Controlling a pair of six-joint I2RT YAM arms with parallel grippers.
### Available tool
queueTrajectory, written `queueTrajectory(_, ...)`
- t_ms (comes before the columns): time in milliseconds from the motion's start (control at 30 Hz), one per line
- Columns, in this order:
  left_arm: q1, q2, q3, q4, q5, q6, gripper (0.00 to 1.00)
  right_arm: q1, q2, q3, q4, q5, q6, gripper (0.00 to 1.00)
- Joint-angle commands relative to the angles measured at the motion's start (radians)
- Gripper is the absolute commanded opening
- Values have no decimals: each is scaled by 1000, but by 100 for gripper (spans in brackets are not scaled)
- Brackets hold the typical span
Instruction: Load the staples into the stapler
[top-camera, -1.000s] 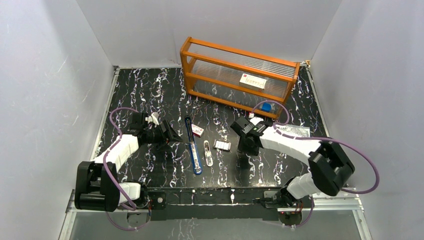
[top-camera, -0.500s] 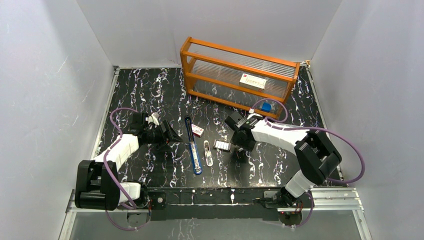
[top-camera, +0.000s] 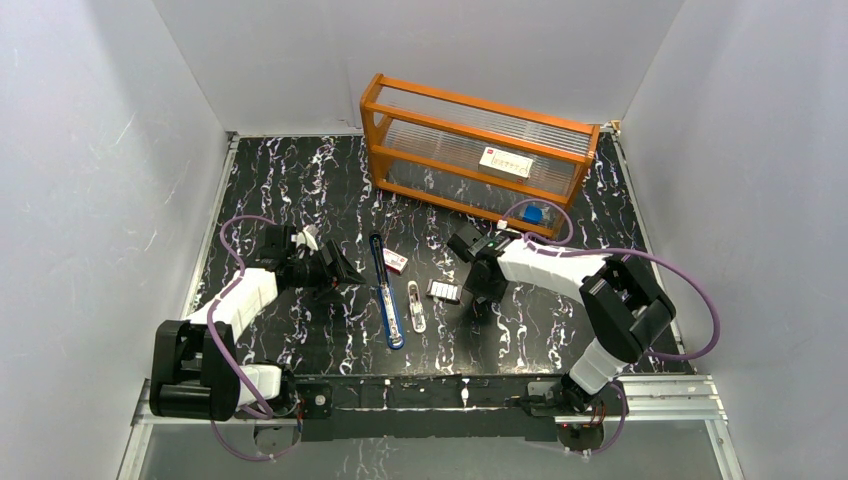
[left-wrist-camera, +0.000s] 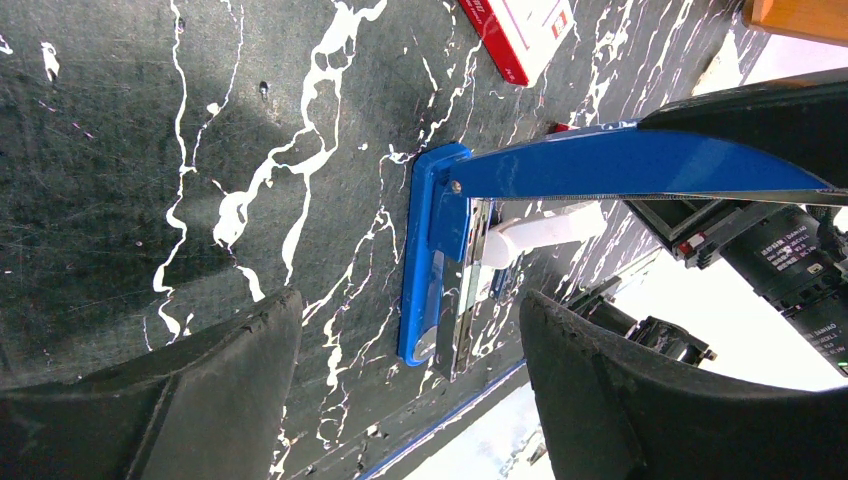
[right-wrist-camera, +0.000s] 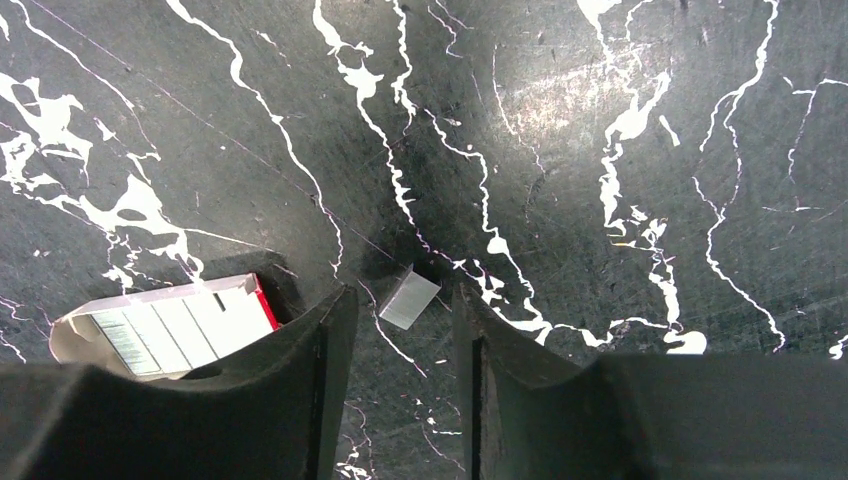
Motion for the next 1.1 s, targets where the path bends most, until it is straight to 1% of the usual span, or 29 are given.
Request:
queueTrajectory(0,-4,-8,8,-14,16,11,76,-1,6,-8,-11,-6,-10,46)
queueTrajectory(133,-4,-5,6,-13,16,9,76,-1,0,-24,-9,-33,-35,44)
queueTrajectory(400,-4,-6,8,-14,17,9,76,-1,-42,-85,-1,-71,-67,44)
queueTrajectory(533,-4,-8,7,-14,16,9,76,-1,-66,-107,9,-67,-87,39)
queueTrajectory(600,-4,-9,8,-14,17,9,76,-1,-78,-111,44,-66,-142,33)
queueTrajectory(667,-4,-9,8,-13,16,9,76,-1,-83,-110,104,-87,-213,32)
queueTrajectory(700,-4,-9,8,-14,16,8,76,-1,-79,-103,106,-87,-224,32)
queueTrajectory(733,-4,-9,8,-14,16,8,76,-1,-72,-95,109,-89,-235,33)
queueTrajectory(867,-4,-12,5,-14,15,7,76,-6,-48,-77,118,-90,-282,45)
queueTrajectory(1067,-4,-15,6,-14,11,7,76,-37,-41,-71,104,-78,-371,52)
